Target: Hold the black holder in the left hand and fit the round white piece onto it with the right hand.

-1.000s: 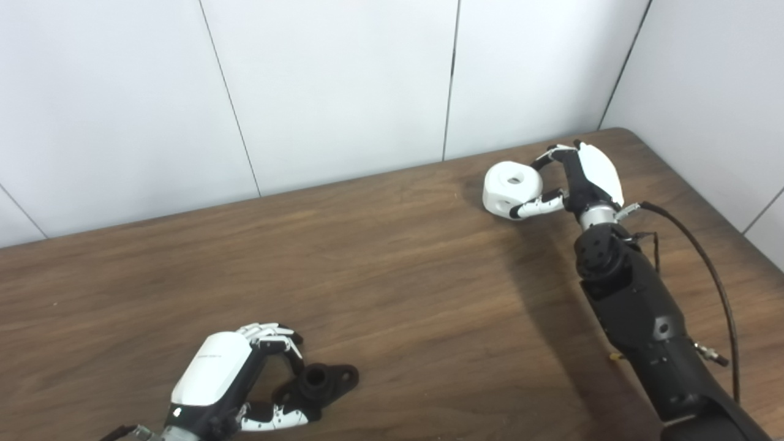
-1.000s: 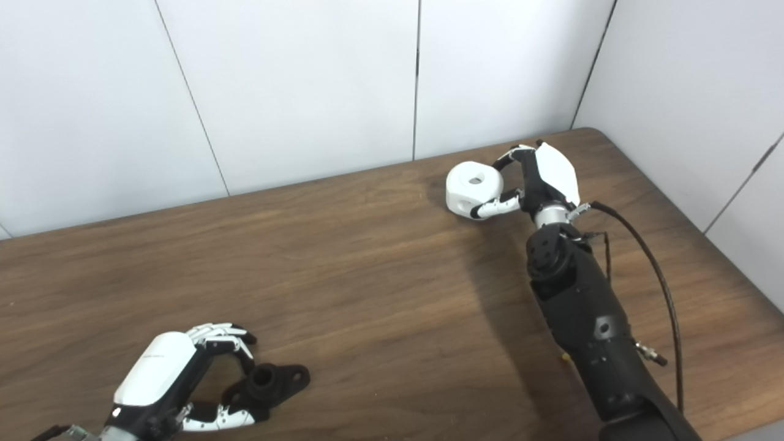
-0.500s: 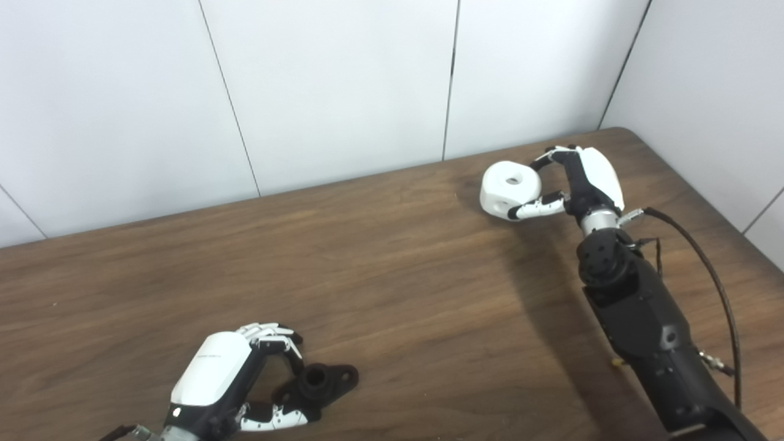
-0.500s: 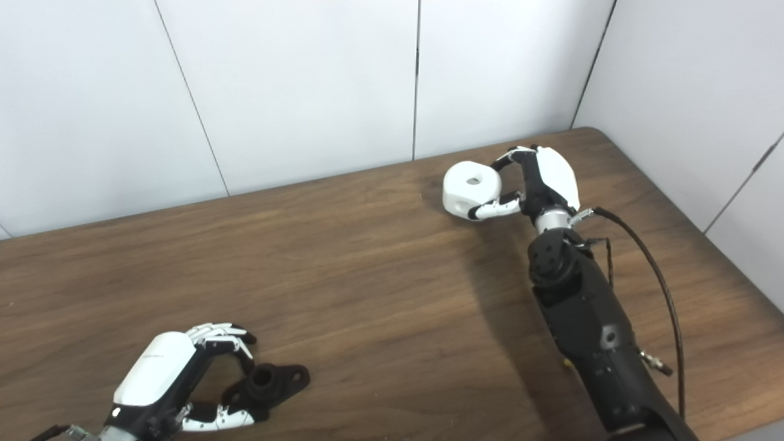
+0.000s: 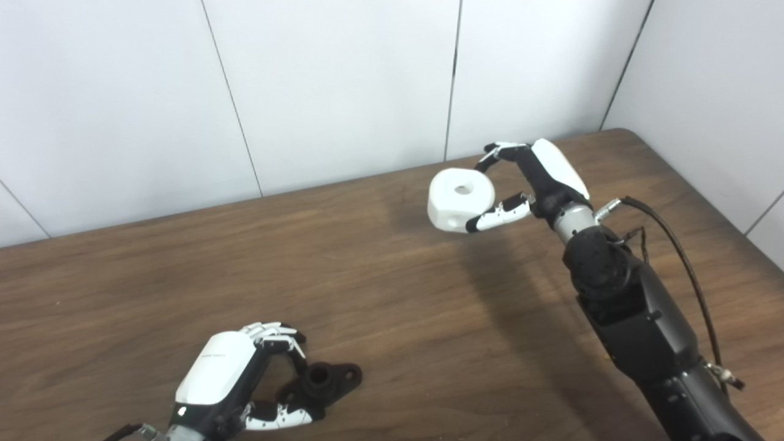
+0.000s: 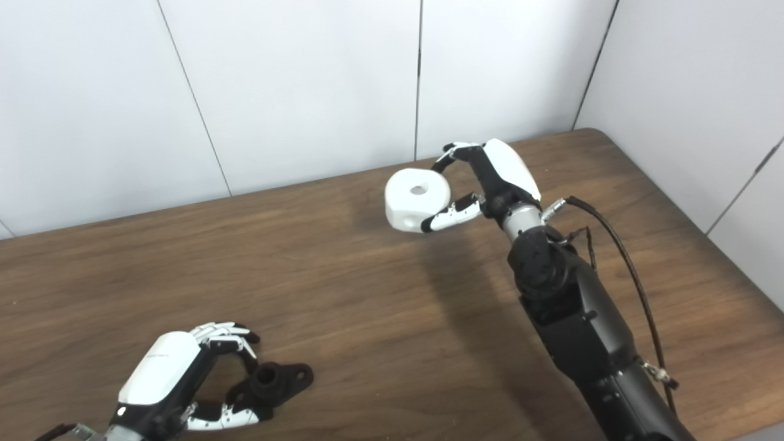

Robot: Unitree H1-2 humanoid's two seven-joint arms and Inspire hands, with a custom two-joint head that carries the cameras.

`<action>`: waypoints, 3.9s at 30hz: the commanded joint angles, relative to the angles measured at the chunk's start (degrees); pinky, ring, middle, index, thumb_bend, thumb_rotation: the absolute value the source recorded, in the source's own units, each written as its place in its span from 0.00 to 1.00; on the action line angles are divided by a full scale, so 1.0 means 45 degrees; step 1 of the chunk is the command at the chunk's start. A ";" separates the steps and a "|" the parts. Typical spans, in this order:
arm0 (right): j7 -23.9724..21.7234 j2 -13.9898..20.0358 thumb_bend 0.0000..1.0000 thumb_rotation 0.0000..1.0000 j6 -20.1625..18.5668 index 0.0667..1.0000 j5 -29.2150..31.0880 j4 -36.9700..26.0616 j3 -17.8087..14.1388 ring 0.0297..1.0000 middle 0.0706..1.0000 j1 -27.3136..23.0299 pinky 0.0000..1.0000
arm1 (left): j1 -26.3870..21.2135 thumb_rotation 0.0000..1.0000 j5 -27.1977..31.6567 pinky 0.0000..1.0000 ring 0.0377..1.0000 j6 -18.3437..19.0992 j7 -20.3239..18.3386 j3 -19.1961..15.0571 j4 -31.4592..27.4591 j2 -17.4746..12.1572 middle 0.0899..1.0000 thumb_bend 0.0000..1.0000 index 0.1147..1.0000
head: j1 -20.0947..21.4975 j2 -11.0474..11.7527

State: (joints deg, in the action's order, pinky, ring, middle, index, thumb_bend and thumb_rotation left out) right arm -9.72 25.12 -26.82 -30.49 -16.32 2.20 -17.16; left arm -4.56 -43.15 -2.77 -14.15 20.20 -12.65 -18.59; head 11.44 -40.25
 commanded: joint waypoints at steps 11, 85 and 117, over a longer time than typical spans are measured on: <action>-0.2269 -0.0499 0.52 0.14 -0.0012 0.45 -0.0678 -0.3280 0.0292 0.89 0.82 0.0630 0.99 | 0.0142 0.05 -0.0603 0.88 0.83 0.0725 -0.0448 0.0688 -0.0210 0.0449 0.74 0.52 0.42 | -0.1237 -0.0477; -0.2388 -0.2617 0.52 0.13 0.1895 0.45 -0.0813 -0.3160 0.2925 0.91 0.83 0.2335 1.00 | -0.0058 0.05 -0.1180 0.91 0.84 0.1519 -0.0063 0.1223 0.0370 0.1204 0.75 0.52 0.42 | -0.2737 -0.0829; -0.2677 -0.2518 0.52 0.13 0.1536 0.45 -0.0604 -0.3396 0.3012 0.92 0.81 0.2131 1.00 | -0.0306 0.06 -0.1133 0.92 0.84 0.1469 0.0008 0.1179 0.0649 0.1202 0.75 0.52 0.42 | -0.2926 -0.1038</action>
State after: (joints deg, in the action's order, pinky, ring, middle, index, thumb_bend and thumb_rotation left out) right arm -21.39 13.29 -20.09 -33.09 -30.01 15.91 -6.25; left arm -5.80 -48.48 3.54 -11.78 24.61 -11.31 -13.00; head -1.67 -44.91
